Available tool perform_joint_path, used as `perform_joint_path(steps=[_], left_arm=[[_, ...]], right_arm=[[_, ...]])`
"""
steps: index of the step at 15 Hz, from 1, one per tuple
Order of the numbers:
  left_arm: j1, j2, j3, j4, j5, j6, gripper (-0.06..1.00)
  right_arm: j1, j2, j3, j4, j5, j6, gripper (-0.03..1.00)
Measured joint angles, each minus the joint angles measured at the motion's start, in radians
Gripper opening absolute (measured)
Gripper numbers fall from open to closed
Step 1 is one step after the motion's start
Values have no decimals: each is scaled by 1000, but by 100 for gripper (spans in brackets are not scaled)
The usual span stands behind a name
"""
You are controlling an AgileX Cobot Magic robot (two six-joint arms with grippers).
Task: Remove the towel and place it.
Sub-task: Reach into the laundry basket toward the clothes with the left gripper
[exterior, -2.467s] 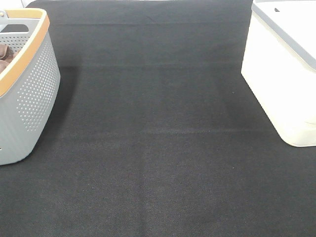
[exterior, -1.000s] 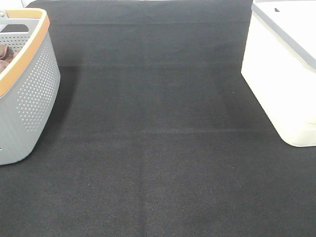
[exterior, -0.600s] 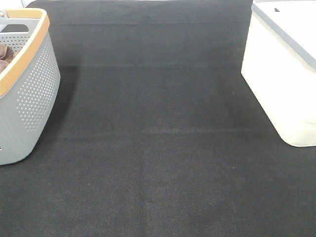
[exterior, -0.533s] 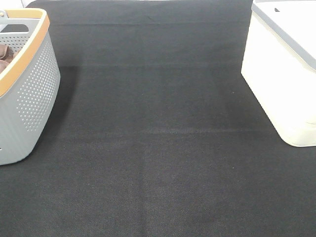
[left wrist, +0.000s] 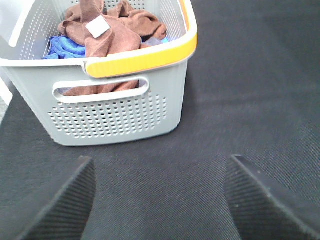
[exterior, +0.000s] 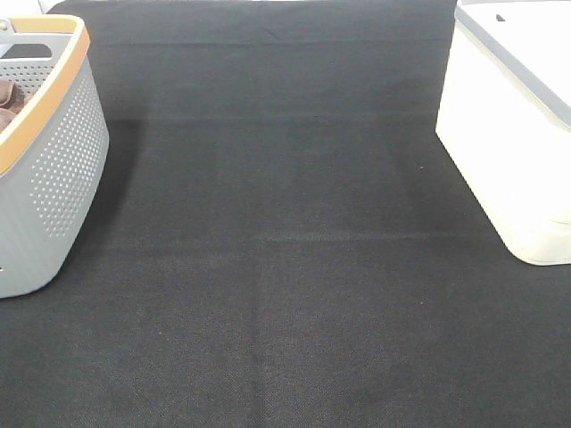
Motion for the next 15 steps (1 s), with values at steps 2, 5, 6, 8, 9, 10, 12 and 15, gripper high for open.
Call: perform_joint_path(steps=[2, 5, 6, 8, 9, 10, 12, 15], left_arm=[[0, 22, -14, 33, -168, -68, 68], [0, 201, -15, 173, -430, -121, 67], [0, 284, -17, 217, -516, -153, 67], [0, 481, -43, 293, -640, -208, 67], [0, 586, -74, 327, -678, -219, 67], [0, 678, -114, 348, -695, -228, 67], [0, 913, -246, 363, -700, -288, 67], [0, 1160, -433, 364, -608, -307, 67]], right_arm=[[0, 0, 0, 0, 0, 0, 77], [0, 0, 0, 0, 0, 0, 77], [0, 0, 0, 0, 0, 0, 77], [0, 0, 0, 0, 0, 0, 77], [0, 0, 0, 0, 0, 0, 77], [0, 0, 0, 0, 0, 0, 77], [0, 0, 0, 0, 0, 0, 77], [0, 0, 0, 0, 0, 0, 77]])
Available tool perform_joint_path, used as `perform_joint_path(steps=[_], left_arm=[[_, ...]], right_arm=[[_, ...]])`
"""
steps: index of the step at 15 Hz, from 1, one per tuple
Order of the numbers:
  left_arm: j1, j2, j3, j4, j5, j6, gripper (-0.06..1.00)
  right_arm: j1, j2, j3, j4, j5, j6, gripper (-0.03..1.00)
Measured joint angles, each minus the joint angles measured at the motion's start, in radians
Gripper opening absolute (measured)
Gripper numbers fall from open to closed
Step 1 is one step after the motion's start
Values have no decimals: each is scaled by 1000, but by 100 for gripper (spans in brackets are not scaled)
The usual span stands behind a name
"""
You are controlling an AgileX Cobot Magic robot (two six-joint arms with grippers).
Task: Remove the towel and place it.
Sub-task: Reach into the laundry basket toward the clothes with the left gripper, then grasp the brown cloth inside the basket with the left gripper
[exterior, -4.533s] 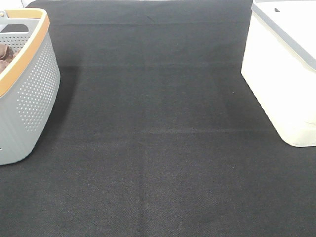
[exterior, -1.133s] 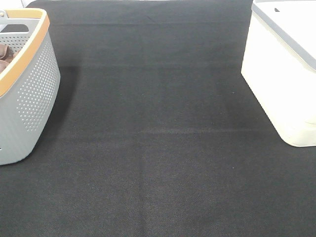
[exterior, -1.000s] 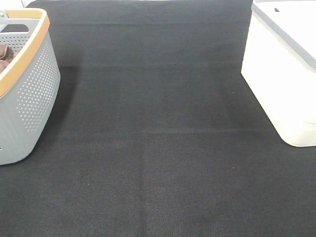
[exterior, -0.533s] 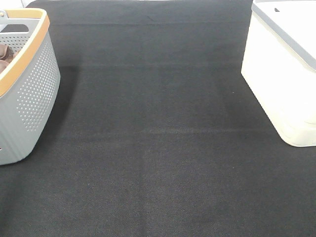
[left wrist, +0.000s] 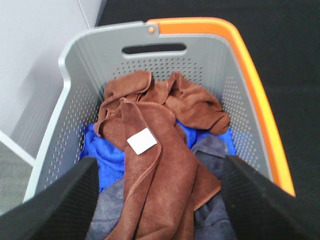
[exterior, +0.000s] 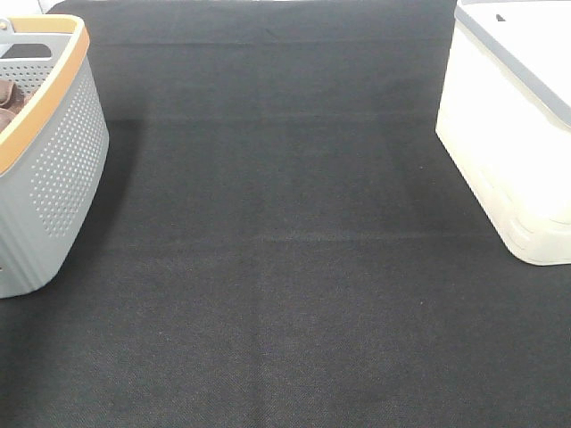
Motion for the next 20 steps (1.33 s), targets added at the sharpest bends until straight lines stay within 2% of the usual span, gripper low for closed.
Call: perform_joint_path(steps=[5, 6, 8, 10, 12, 14, 15, 20], left_arm=[[0, 305, -340, 5, 276, -3, 67], [0, 372, -425, 12, 363, -3, 67], [0, 456, -530, 49, 463, -3, 67], [10, 497, -570, 60, 484, -3, 67], [58, 570, -654, 53, 515, -3, 67], [122, 640, -726, -21, 550, -1, 67], [160, 687, -766, -101, 568, 19, 67], [189, 809, -835, -247, 567, 42, 67]], right_arm=[[0, 0, 0, 0, 0, 0, 77], [0, 0, 0, 0, 0, 0, 77], [0, 0, 0, 0, 0, 0, 77], [0, 0, 0, 0, 0, 0, 77], [0, 0, 0, 0, 0, 0, 77], [0, 0, 0, 0, 0, 0, 77], [0, 0, 0, 0, 0, 0, 77], [0, 0, 0, 0, 0, 0, 77]])
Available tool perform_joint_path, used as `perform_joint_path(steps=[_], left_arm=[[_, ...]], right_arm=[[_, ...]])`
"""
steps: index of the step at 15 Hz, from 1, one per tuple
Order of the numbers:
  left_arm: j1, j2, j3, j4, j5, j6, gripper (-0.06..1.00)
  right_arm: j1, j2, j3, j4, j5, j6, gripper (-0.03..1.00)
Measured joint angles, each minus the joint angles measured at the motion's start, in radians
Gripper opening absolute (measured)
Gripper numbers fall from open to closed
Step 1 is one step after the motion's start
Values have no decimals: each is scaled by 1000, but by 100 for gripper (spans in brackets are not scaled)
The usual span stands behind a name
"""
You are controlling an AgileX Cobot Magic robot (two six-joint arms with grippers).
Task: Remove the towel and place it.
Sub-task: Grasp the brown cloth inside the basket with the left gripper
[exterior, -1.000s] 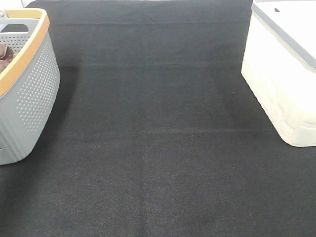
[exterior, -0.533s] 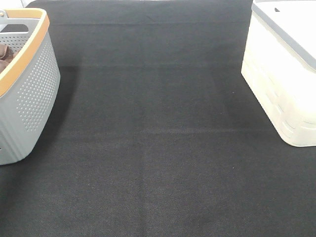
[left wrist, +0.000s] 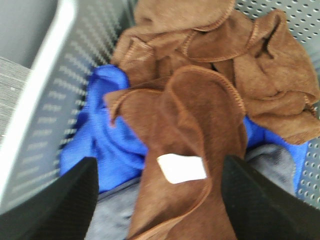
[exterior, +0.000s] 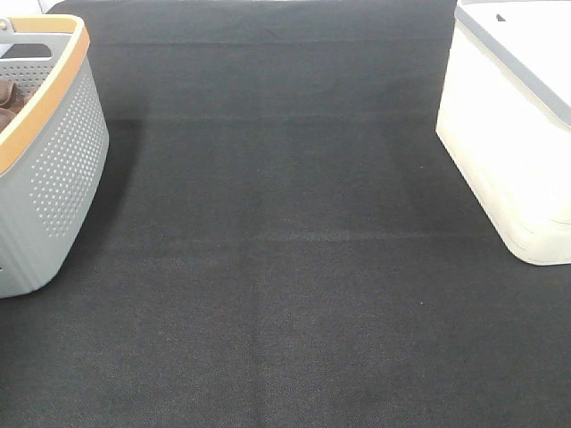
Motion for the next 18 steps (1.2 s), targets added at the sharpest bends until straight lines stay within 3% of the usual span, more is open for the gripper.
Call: perform_joint_path(steps=[8, 11, 14, 17, 18], left_arm=[[0, 110, -9, -37, -84, 0, 65], [0, 137, -11, -44, -94, 0, 56], [0, 141, -11, -50, -114, 0, 36], [0, 141, -11, -52, -115, 38, 3], [0, 141, -11, -55, -115, 59, 0]], right_arm=[[0, 0, 0, 0, 0, 0, 77], [0, 0, 0, 0, 0, 0, 77], [0, 0, 0, 0, 0, 0, 77], [0, 0, 0, 0, 0, 0, 77], [0, 0, 0, 0, 0, 0, 77]])
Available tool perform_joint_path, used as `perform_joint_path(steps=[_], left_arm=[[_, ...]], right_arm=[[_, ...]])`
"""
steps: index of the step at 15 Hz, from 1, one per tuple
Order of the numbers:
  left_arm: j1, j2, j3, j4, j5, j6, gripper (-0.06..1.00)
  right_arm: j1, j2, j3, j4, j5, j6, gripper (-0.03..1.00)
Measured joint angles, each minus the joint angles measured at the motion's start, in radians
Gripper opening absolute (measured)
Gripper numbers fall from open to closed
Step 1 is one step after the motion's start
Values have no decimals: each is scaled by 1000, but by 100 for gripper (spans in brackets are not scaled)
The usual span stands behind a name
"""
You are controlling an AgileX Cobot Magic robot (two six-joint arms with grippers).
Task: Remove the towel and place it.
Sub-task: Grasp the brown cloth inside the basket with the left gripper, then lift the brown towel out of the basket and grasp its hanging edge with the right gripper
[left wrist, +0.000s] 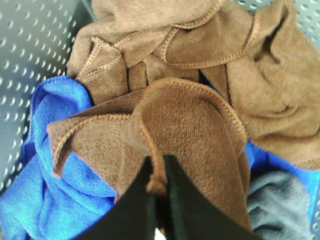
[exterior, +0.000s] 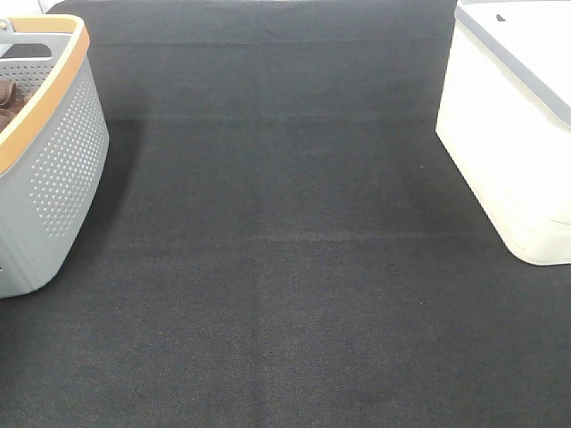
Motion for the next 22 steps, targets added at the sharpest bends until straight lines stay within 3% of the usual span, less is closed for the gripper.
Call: perform_joint_path(steps=[8, 11, 14, 17, 19, 22], left_arm=[[0, -101, -2, -12, 18, 49, 0], [0, -189, -3, -72, 45, 96, 0], [0, -287, -4, -198, 49, 154, 0], [0, -409, -4, -389, 16, 231, 0], [-14, -478, -4, -521, -43, 290, 0], [-86, -569, -5, -616, -155, 342, 0]], right_arm=[[0, 0, 0, 0, 0, 0, 77], [0, 0, 0, 0, 0, 0, 77], [0, 0, 0, 0, 0, 0, 77], [0, 0, 0, 11, 0, 0, 77], [0, 0, 0, 19, 0, 0, 77], [0, 0, 0, 21, 0, 0, 77]])
